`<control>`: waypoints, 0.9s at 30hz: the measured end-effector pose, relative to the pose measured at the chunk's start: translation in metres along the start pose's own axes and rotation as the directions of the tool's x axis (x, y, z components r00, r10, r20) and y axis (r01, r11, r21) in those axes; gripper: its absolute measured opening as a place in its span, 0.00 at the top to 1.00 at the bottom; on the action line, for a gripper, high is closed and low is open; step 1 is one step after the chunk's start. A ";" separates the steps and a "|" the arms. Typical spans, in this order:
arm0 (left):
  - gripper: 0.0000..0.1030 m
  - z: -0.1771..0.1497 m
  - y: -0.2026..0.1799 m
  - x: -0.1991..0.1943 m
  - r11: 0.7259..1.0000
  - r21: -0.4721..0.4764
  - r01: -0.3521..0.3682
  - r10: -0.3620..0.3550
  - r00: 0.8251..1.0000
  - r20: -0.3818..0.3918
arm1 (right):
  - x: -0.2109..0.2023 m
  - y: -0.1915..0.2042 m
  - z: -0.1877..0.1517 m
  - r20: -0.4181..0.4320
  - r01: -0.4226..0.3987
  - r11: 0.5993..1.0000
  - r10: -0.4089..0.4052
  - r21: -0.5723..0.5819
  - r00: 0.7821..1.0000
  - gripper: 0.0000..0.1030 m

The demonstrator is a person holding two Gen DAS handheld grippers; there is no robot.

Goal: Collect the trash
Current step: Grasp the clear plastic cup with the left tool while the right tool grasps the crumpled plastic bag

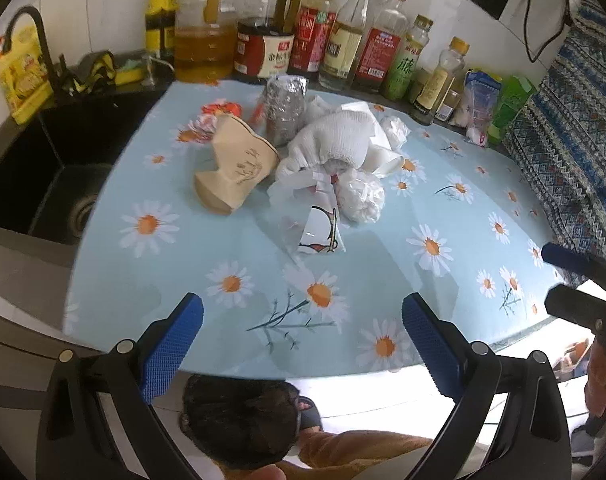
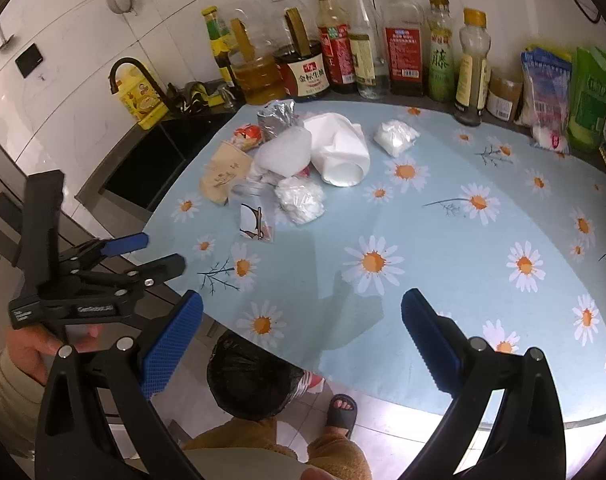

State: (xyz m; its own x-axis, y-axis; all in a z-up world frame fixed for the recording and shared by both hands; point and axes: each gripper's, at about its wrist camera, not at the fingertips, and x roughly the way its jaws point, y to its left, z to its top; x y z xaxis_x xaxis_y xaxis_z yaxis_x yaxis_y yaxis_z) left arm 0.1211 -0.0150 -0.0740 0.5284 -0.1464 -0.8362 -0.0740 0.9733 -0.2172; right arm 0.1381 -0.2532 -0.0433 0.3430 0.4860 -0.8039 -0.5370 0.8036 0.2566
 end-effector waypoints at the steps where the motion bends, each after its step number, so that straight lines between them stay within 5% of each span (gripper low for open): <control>1: 0.06 0.004 0.000 0.006 1.000 -0.013 0.007 -0.007 1.000 -0.004 | 0.003 -0.002 0.000 -0.005 0.002 1.000 -0.002 0.006 1.000 0.04; 15: 0.07 0.044 0.003 0.074 0.995 -0.097 -0.027 0.029 0.999 0.022 | 0.015 -0.013 0.001 -0.011 -0.003 1.000 0.004 0.024 1.000 0.04; 27: 0.12 0.050 0.013 0.089 0.993 -0.113 -0.026 0.029 0.999 0.024 | 0.070 -0.036 0.033 0.021 -0.124 0.992 0.123 0.032 0.992 0.08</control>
State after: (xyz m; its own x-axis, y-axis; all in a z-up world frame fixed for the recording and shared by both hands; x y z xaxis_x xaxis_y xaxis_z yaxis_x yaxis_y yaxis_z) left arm 0.2089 -0.0063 -0.1261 0.5461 -0.1141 -0.8299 -0.1824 0.9507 -0.2507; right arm 0.2072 -0.2370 -0.0914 0.2903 0.5882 -0.7549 -0.5506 0.7478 0.3709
